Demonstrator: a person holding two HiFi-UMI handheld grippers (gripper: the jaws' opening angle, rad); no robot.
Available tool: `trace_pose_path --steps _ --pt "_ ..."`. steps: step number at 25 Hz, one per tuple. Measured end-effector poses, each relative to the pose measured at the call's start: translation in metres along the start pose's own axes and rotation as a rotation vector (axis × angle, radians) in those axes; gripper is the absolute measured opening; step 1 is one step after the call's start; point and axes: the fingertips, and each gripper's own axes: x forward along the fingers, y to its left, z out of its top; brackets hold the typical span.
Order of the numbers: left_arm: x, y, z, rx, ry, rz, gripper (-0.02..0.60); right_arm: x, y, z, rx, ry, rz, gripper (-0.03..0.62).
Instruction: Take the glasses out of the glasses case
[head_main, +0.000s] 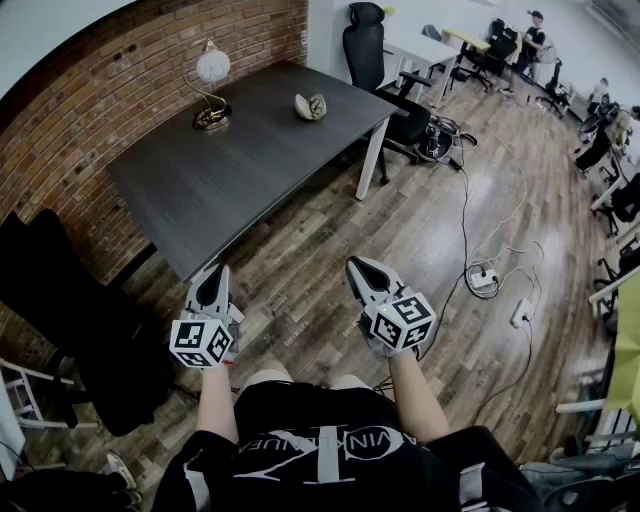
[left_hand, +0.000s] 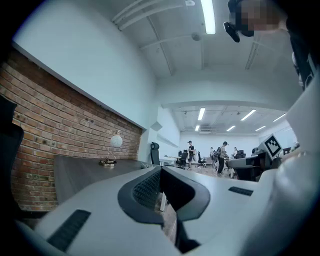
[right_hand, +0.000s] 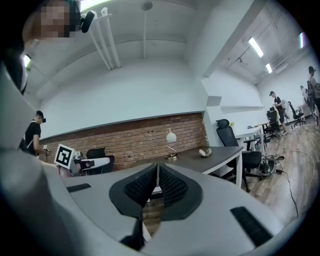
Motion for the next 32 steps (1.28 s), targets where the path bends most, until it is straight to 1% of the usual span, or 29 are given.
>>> trace_pose_path --steps 4,10,15,18,22,25,27,29,32 --pt "0.005 0.002 -0.003 0.003 0.014 -0.001 0.015 0.003 -0.007 -0.002 0.011 0.004 -0.007 0.034" --pt "0.005 -0.003 0.003 0.012 0.015 0.004 0.015 0.000 -0.011 0.004 0.015 -0.009 -0.001 0.034" --pt "0.005 0.001 -0.009 0.017 0.054 0.004 0.015 0.007 -0.015 -0.003 0.025 -0.001 -0.014 0.034" --pt "0.014 0.009 -0.013 0.021 0.058 0.006 0.015 0.016 -0.022 -0.010 0.024 0.006 -0.039 0.034" --pt "0.046 0.021 -0.009 0.031 0.036 0.004 0.015 0.040 -0.038 -0.011 0.015 0.017 -0.040 0.034" --pt "0.082 0.033 -0.011 0.032 0.028 -0.016 0.015 0.071 -0.059 -0.010 0.014 0.017 -0.064 0.035" --pt "0.106 0.044 -0.019 0.023 0.038 -0.024 0.015 0.094 -0.072 -0.009 0.011 0.020 -0.072 0.037" --pt "0.129 0.055 -0.026 0.000 0.048 -0.020 0.015 0.116 -0.083 -0.007 0.007 0.027 -0.062 0.037" --pt "0.166 0.066 -0.034 -0.019 0.067 -0.034 0.015 0.149 -0.105 -0.001 0.023 0.030 -0.062 0.038"
